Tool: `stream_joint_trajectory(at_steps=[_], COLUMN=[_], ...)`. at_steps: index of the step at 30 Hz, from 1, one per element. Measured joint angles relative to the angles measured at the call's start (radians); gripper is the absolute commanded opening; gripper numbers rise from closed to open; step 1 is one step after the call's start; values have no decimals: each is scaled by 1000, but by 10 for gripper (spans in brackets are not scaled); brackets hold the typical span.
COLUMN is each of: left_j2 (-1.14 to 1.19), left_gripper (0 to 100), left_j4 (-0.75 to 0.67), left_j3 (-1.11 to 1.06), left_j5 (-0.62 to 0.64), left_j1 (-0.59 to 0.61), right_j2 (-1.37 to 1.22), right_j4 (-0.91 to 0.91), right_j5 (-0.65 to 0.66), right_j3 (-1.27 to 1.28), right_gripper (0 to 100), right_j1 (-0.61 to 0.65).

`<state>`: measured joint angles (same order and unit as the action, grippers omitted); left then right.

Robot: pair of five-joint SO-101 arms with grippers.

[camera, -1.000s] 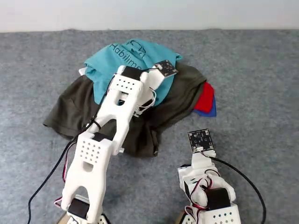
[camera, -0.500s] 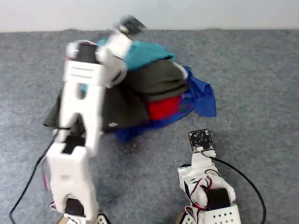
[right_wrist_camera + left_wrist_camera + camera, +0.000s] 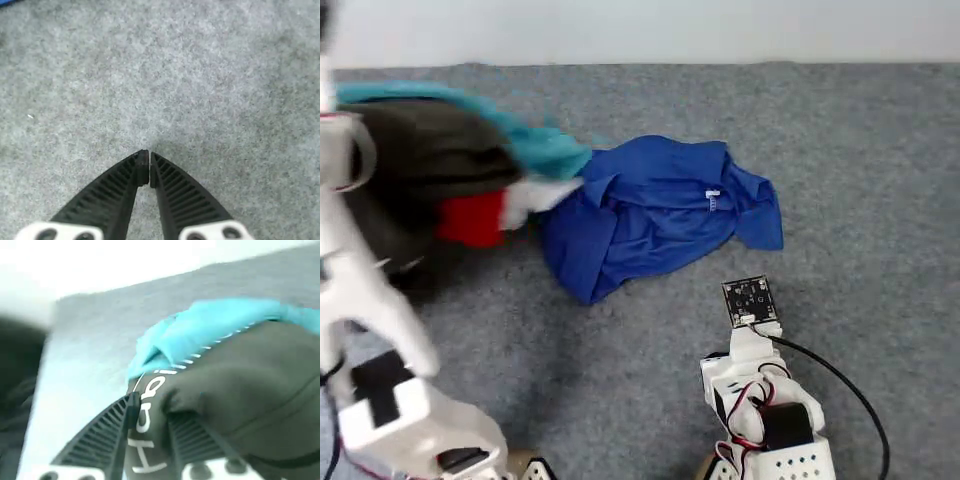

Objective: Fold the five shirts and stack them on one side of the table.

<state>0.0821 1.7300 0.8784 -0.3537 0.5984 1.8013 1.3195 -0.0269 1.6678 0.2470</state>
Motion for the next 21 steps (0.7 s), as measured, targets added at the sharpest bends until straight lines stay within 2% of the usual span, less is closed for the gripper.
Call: stream_joint_trajectory(at_steps=[4,7,14,16,21], left_j2=[-6,-6,-9,-9,-9], left_gripper=[13,13,20,65,304], left_j4=[-25,-49,-110,-121,-123], left_j3=[0,-17,-173,-199,-218], left_j5=[0,0,-38,-41,-41], left_j1=[161,233,256,256,256], right_j2=[0,0,0,0,0], right_j4=[0,0,0,0,0], right_j5=[0,0,0,0,0], right_j3=[0,0,0,0,0], right_gripper=[9,9,9,9,9], right_j1=[0,0,0,0,0])
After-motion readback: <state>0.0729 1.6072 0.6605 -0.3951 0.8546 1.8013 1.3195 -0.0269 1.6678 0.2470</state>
